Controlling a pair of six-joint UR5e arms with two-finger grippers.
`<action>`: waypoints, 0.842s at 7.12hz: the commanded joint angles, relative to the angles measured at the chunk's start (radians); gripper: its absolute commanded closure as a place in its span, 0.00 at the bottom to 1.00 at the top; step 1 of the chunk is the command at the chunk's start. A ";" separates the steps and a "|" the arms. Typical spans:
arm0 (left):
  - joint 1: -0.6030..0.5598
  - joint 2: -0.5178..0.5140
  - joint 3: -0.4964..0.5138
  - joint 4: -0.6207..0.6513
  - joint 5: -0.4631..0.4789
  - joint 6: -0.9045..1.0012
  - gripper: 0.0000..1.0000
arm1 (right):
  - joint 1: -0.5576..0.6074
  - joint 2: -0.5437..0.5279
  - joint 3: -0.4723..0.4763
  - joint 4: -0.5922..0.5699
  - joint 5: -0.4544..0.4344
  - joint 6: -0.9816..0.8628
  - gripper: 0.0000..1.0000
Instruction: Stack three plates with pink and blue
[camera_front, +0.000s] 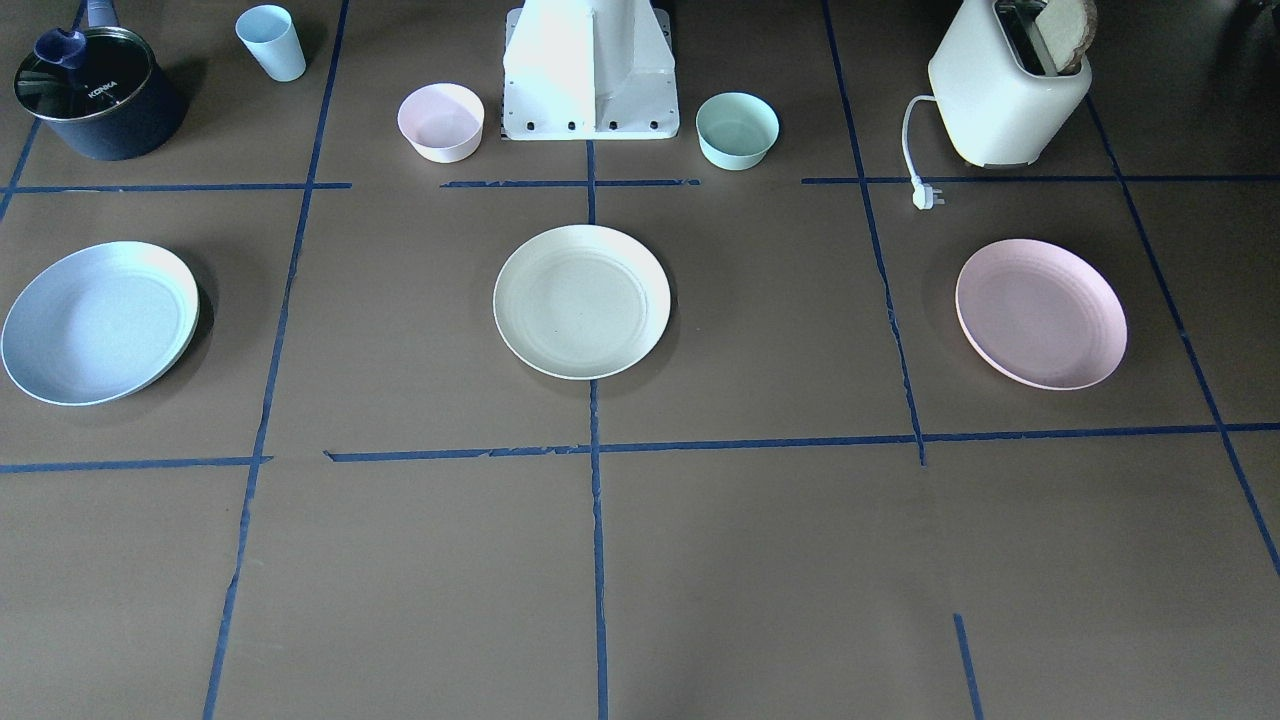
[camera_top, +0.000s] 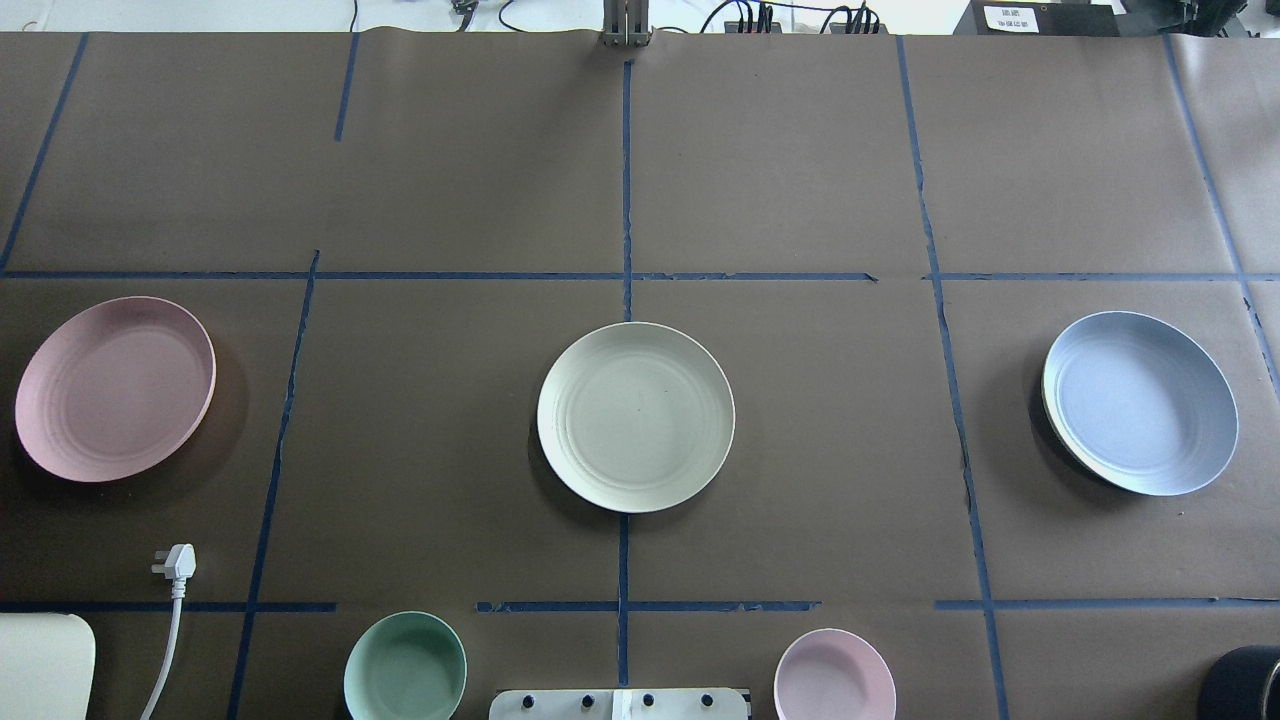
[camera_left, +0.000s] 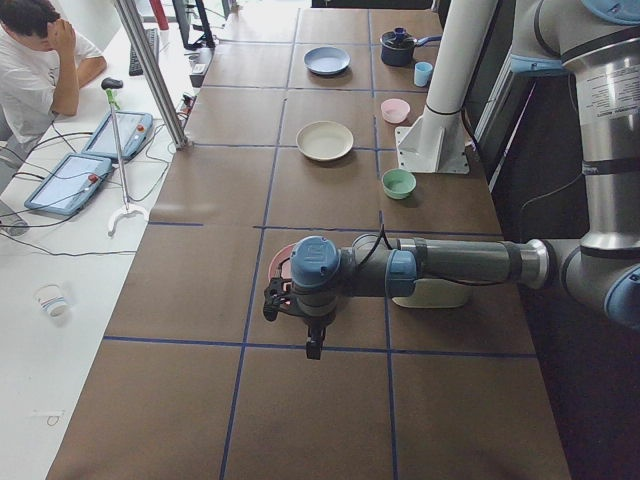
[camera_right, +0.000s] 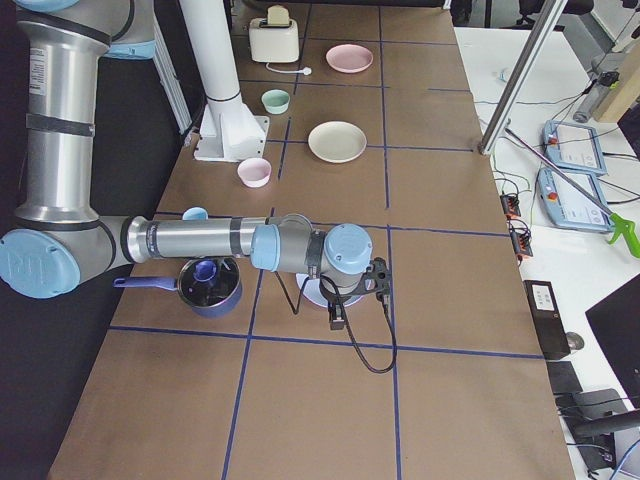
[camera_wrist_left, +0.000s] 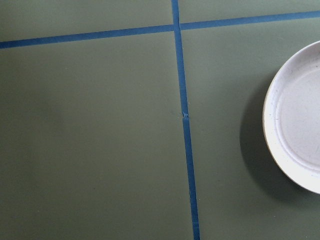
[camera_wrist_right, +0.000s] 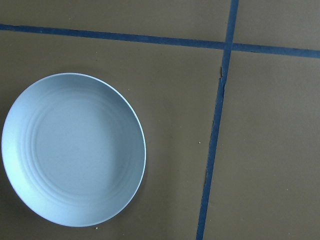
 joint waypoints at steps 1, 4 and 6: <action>0.001 0.008 -0.001 0.004 0.002 0.000 0.00 | 0.001 -0.010 0.001 -0.001 -0.001 0.001 0.00; 0.004 0.008 0.007 0.007 0.006 -0.002 0.00 | 0.000 -0.006 -0.006 0.001 -0.023 0.000 0.00; 0.004 0.008 -0.006 0.001 0.002 -0.005 0.00 | 0.000 -0.002 -0.005 0.001 -0.059 0.001 0.00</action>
